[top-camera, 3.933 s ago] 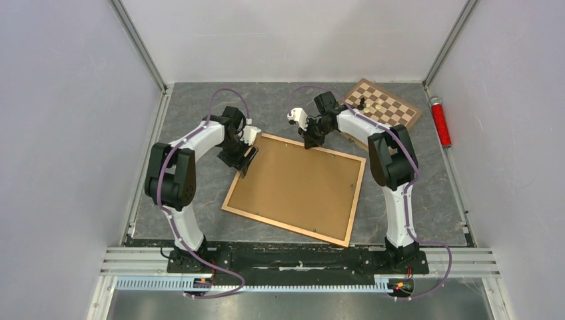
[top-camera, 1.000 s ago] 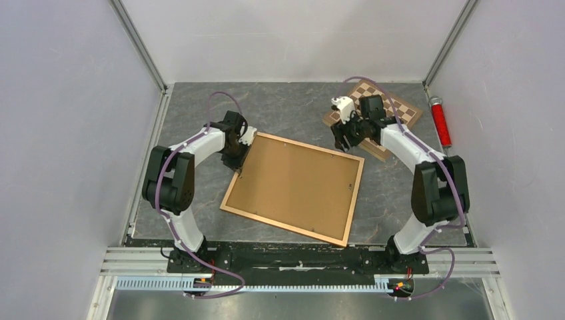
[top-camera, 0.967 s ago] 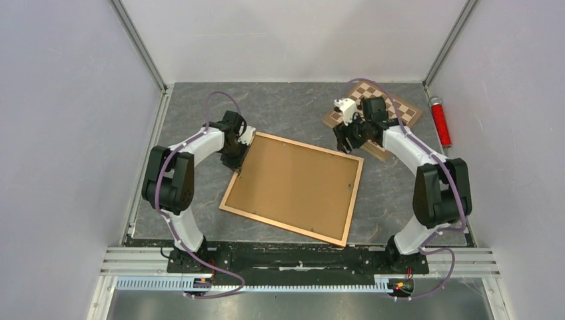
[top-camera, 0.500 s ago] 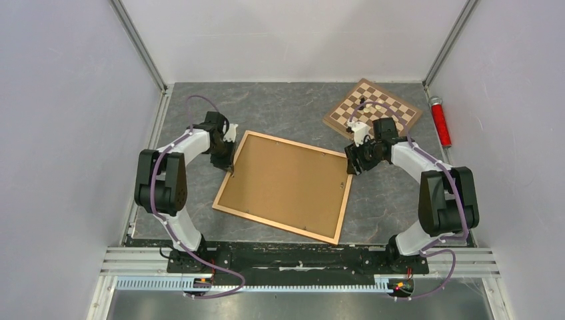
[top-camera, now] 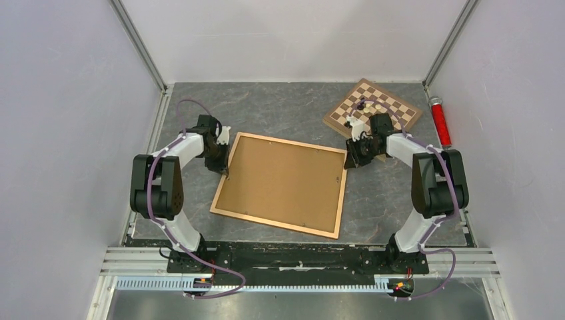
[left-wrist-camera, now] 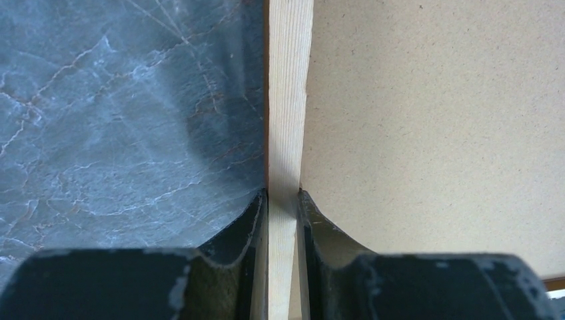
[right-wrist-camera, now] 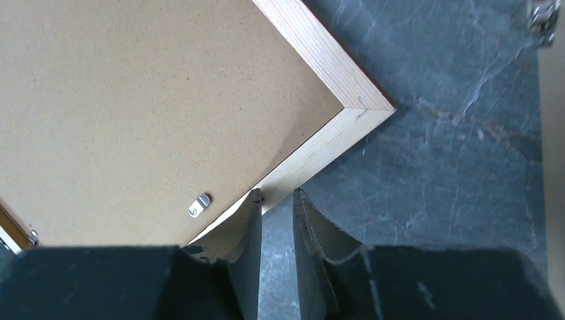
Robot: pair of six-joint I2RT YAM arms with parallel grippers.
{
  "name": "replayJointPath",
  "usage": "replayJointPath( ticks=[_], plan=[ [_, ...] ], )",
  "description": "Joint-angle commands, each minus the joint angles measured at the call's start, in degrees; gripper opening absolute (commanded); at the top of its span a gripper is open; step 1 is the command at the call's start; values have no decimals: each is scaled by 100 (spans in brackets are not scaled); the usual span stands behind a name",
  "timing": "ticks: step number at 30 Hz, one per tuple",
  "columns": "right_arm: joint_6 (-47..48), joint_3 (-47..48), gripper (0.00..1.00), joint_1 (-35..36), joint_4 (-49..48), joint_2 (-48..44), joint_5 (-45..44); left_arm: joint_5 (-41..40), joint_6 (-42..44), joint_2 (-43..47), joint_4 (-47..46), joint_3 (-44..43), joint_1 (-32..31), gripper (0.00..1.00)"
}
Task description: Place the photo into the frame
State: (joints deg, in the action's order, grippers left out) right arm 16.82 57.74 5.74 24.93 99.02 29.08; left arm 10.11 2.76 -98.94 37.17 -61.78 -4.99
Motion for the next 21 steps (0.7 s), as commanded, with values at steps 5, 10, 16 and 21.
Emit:
replayJointPath(
  ticks=[5,10,16,21],
  plan=[
    [-87,1194,18,40,-393,1127,-201,731,322,173,414,157,-26,2],
    [-189,1546,43,36,-513,1237,-254,732,296,271,335,193,-91,12],
    [-214,1076,62,97,-636,701,-319,672,239,349,258,219,-104,34],
    [-205,623,62,205,-599,324,-322,590,203,355,229,228,-115,43]
  ],
)
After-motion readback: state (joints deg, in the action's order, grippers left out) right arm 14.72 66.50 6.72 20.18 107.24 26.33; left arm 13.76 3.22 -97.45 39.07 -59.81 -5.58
